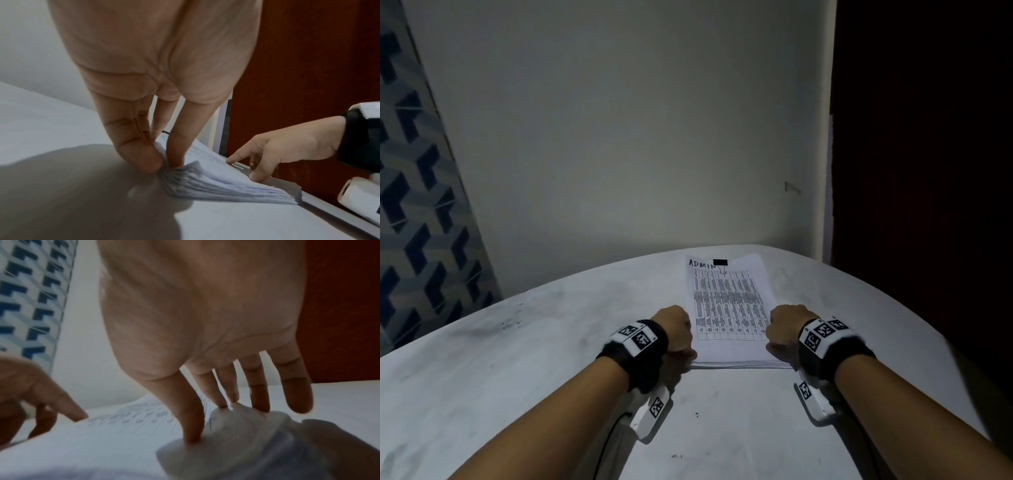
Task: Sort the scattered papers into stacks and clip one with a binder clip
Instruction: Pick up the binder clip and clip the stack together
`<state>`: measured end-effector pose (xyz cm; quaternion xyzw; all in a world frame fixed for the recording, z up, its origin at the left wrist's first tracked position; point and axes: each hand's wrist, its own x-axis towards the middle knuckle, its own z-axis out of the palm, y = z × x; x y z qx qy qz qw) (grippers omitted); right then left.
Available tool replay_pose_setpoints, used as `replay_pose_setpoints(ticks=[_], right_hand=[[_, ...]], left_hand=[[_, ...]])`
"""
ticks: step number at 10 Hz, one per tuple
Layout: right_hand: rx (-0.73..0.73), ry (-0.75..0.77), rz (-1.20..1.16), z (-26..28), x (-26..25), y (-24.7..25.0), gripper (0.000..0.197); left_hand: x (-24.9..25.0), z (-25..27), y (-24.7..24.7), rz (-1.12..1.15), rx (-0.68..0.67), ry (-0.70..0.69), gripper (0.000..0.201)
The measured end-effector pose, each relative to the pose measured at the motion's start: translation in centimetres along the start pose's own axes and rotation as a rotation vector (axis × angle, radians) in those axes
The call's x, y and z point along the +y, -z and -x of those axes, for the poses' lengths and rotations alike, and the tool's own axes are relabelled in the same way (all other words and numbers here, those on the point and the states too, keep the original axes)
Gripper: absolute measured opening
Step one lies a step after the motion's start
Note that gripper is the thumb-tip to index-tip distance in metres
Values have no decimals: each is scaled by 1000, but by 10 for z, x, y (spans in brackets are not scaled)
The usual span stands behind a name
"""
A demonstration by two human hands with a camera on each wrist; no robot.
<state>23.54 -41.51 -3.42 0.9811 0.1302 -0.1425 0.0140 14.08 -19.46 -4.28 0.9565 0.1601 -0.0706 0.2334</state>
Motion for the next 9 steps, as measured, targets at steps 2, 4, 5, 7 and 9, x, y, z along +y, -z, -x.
replay_pose_setpoints(ticks=[2,4,5,7,9], right_hand=[[157,-147,76,-26,46,-7,42],[164,-217,-32,-42,86,-12,33],[135,-222,-67,-48,97,-15,20],[102,-198,-78,-59,100,-26,56],[169,-55,-230,12,51,-10,53]], left_hand=[[58,-51,-24,-20,-52,-69,17],[105,-85,-45,-98,-98,-79,23],[112,-131,-69,-169,-151,-48,35],[116,-86,-54,-128,-101,-87,36],[84,-16,-26,42,41,-173,56]])
